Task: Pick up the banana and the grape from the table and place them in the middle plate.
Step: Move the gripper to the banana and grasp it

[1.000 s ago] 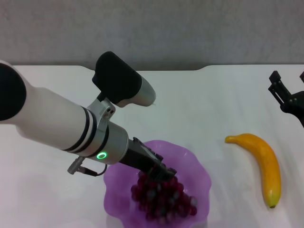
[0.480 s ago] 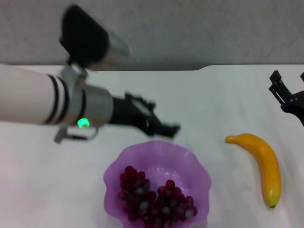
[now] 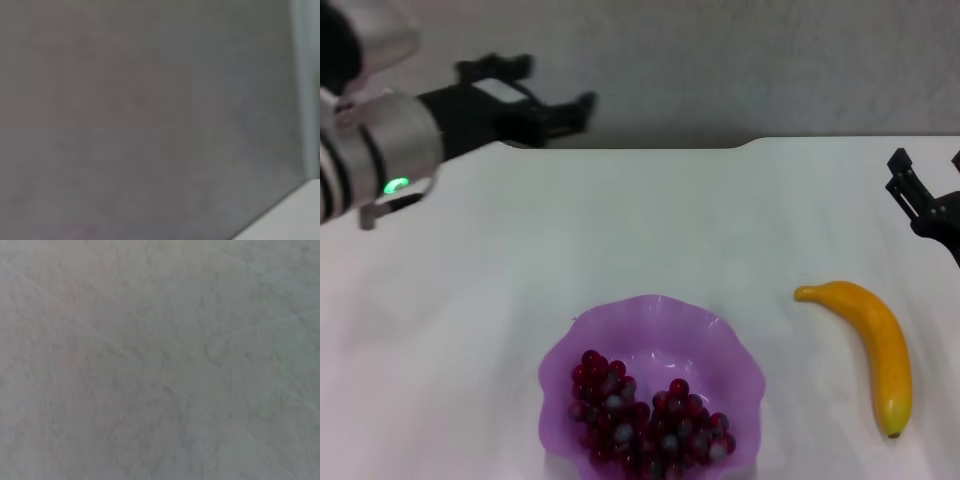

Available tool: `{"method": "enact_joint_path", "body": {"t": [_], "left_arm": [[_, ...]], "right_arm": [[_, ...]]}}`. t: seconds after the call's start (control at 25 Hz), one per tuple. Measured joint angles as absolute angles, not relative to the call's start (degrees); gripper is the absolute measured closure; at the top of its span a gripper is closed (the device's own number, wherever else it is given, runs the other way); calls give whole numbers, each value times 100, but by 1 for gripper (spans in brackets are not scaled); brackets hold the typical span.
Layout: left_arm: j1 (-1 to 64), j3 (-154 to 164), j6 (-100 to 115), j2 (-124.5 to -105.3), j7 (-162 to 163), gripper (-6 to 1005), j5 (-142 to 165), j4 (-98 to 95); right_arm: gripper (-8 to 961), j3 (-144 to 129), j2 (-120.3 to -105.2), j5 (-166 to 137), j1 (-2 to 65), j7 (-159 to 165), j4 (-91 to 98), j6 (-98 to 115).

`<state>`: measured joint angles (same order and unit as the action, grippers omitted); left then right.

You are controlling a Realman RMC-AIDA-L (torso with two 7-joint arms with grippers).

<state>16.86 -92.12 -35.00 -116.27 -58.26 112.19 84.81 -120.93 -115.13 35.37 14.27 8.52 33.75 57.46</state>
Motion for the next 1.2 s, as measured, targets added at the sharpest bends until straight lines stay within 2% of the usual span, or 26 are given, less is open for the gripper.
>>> {"method": "enact_joint_path", "body": {"t": [0.36, 0.68, 0.88, 1.08, 1.2], "left_arm": [[1285, -9958, -2128, -11630, -7451, 116, 9909, 7346], [589, -10101, -1672, -11630, -7704, 118, 9800, 7671], [292, -10104, -1667, -11632, -7709, 119, 9793, 7988], [294, -10107, -1663, -11635, -7711, 119, 9797, 8004], [333, -10107, -1662, -11636, -7703, 119, 9794, 7971]], "right_arm": [[173, -12090, -11514, 3548, 1386, 852, 3344, 5615], [176, -11865, -11468, 3528, 1170, 1156, 3916, 4103], [177, -11227, -11393, 3003, 802, 1145, 5186, 2233], [179, -10398, -11499, 1846, 121, 1140, 7135, 215], [180, -10146, -11507, 1659, -156, 1133, 8213, -898]]}}
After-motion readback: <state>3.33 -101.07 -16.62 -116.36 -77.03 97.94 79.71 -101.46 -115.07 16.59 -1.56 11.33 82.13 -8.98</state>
